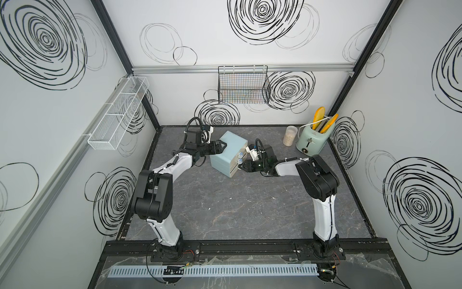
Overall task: Place the cookies into the drawer by color
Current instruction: Close the drawer in the storage box.
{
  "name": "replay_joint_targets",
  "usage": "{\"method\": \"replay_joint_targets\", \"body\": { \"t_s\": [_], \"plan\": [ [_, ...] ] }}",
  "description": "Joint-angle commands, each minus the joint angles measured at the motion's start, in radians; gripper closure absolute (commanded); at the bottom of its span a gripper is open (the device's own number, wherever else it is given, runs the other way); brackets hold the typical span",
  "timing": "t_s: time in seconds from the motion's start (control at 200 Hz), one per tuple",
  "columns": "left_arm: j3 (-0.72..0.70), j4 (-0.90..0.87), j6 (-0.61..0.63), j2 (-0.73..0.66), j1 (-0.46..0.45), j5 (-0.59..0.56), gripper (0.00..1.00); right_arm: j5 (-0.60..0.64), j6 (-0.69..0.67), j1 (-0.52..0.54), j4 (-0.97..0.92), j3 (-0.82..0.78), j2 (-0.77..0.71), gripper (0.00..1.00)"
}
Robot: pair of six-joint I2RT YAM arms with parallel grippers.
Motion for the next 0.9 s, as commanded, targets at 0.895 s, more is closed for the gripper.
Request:
{"method": "replay_joint_targets", "body": {
  "t_s": [0.895],
  "plan": [
    [-0.009, -0.023, -0.034, -0.087, 0.001, -0.041, 0.13, 0.046, 0.014, -0.002, 0.159, -0.152, -0.075, 0.35]
  ]
}}
